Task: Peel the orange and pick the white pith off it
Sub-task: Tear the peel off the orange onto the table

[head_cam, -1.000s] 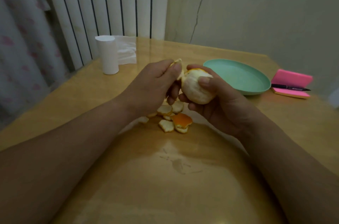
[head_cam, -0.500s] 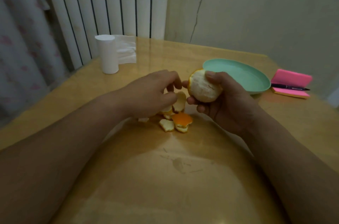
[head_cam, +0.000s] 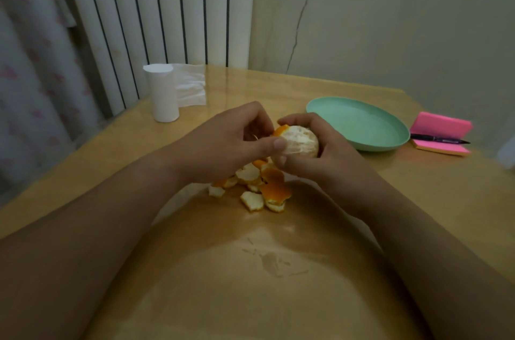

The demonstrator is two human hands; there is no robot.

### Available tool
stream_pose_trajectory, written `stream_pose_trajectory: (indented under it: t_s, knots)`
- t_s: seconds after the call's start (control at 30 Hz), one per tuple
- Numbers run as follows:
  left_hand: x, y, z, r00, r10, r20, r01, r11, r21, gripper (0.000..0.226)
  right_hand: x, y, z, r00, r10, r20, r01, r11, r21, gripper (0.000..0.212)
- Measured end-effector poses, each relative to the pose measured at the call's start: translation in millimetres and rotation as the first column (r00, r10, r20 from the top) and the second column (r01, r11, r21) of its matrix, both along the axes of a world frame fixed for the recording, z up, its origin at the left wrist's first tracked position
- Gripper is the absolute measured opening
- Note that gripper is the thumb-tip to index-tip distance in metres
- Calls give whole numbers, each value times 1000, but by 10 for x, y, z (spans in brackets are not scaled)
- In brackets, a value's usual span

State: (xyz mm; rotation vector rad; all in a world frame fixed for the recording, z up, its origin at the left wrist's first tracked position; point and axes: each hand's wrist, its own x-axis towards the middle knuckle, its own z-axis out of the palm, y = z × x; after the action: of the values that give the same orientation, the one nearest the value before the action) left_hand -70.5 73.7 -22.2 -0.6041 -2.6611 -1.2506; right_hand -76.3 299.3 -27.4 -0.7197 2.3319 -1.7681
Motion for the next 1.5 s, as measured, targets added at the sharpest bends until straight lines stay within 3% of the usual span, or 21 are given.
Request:
stream_pose_trajectory:
  t_s: [0.23, 0.4, 0.53, 0.63, 0.73, 1.23, 1.33, 1.5]
  knots:
    - [25, 54, -15, 998, -42, 37, 43, 999, -24, 17, 9, 21, 14, 999, -13, -45, 14, 1000, 25, 46]
    - [59, 57, -4, 999, -42, 21, 43, 995, -88, 36, 22, -41, -21, 999, 39, -15, -39, 999, 0, 44]
    - [44, 43, -3, 999, -41, -34, 33, 980, -195, 39, 9, -63, -65, 997, 18, -71, -17, 1000, 23, 44]
    - [36, 39, -27, 998, -55, -27, 49, 982, -185, 43, -3, -60, -76, 995, 6, -98, -2, 999, 40, 43]
    - [30, 54, -47, 997, -67, -33, 61, 985, -164, 39, -9, -62, -88, 995, -4, -97, 8, 999, 39, 40]
    - [-40, 139, -85, 986, 14, -164, -74, 927, -368, 29, -43, -73, -93, 994, -50, -96, 58, 994, 87, 40]
    - [-44, 138, -70, 987, 6, -160, -56, 949, -310, 31, -39, -51, -58, 996, -46, -72, 52, 996, 76, 38]
    - [-22, 102, -40, 998, -54, -18, 50, 981, -188, 39, -28, -21, -28, 999, -7, -38, 9, 998, 56, 39]
